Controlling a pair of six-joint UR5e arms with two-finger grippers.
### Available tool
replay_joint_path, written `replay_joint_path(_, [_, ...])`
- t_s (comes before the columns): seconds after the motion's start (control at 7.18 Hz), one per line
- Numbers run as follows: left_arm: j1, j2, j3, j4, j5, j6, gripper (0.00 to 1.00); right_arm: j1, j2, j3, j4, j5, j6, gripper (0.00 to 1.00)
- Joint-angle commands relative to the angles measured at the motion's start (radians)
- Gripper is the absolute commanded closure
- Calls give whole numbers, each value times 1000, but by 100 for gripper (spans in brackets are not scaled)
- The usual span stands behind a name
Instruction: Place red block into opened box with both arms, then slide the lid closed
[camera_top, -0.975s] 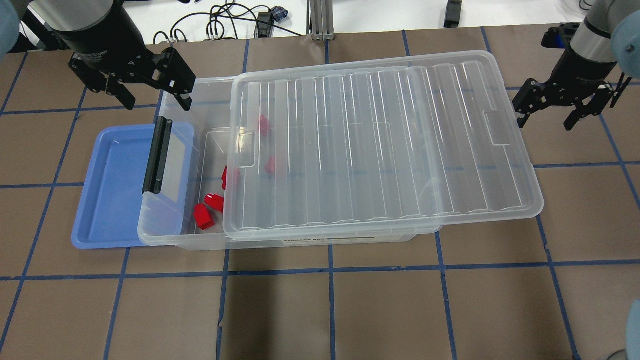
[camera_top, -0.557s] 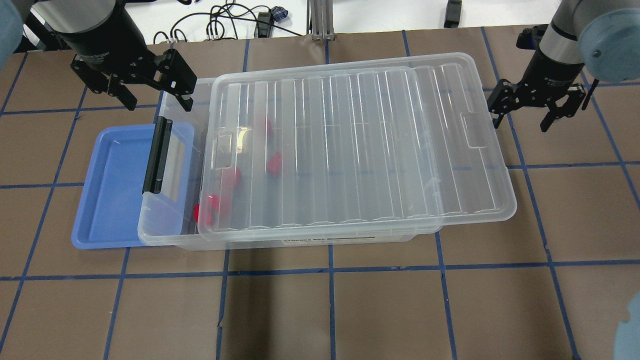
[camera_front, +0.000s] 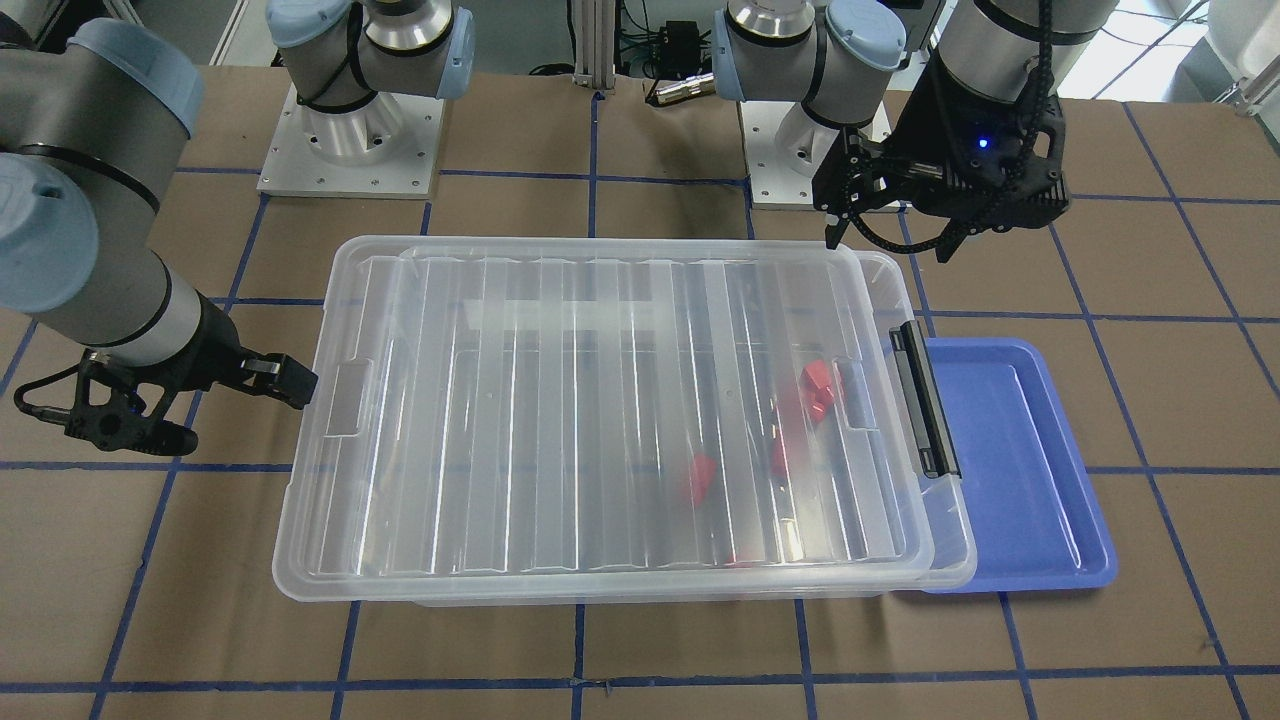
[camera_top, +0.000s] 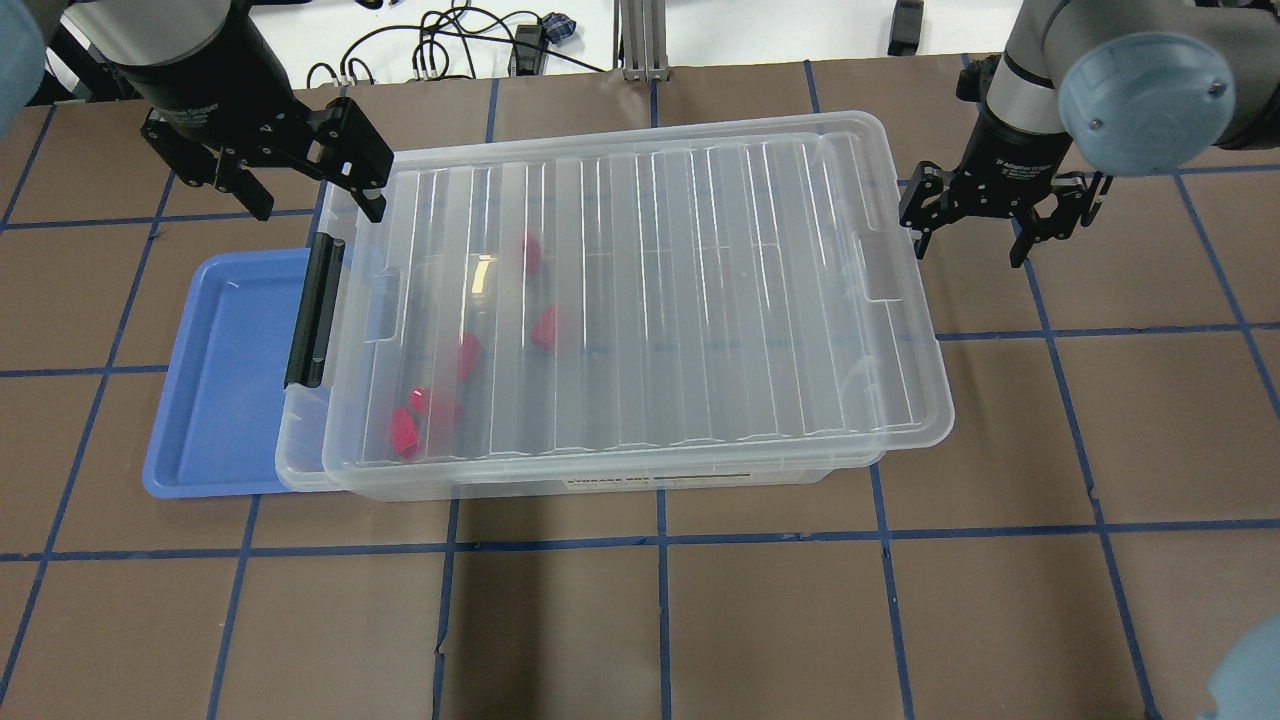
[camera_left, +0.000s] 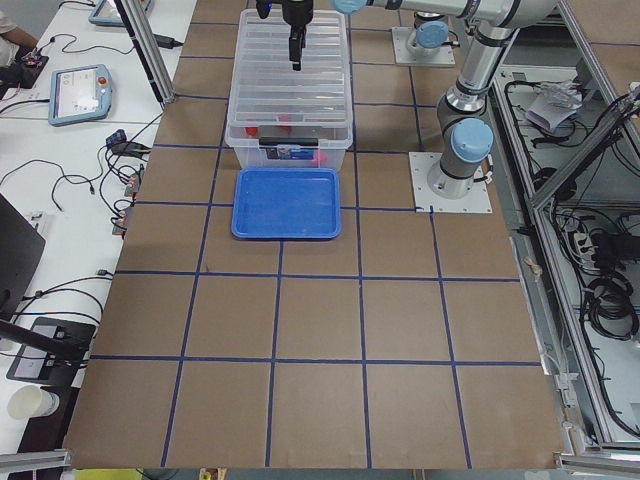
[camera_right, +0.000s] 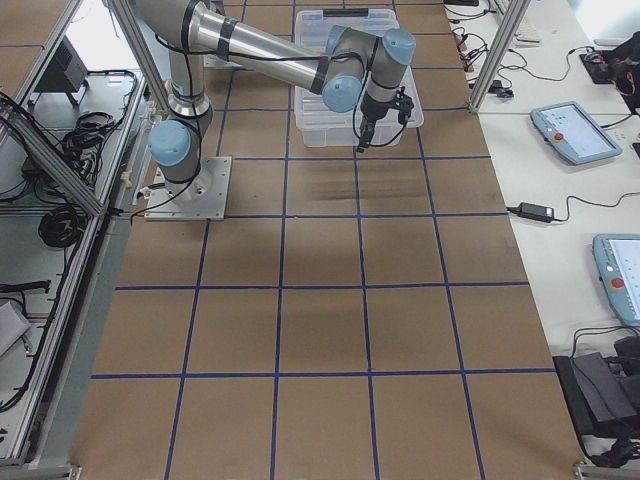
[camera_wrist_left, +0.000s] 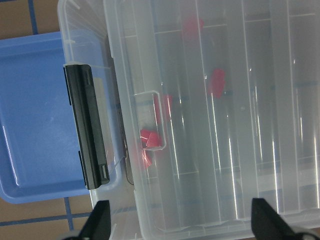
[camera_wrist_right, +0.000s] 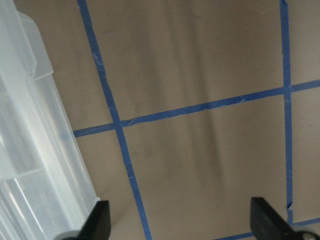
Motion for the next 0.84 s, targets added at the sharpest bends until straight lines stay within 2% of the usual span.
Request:
replay_joint_path(0.0, [1,0,-1,0,0,0,0,29,0,-2,-4,0,14,0])
replay_joint_path(0.42, [0,3,-3,0,-2,0,0,33,-6,-2,-4,0,14,0])
replay_joint_path(0.7, [0,3,-3,0,-3,0,0,34,-8,-3,-3,34,14,0])
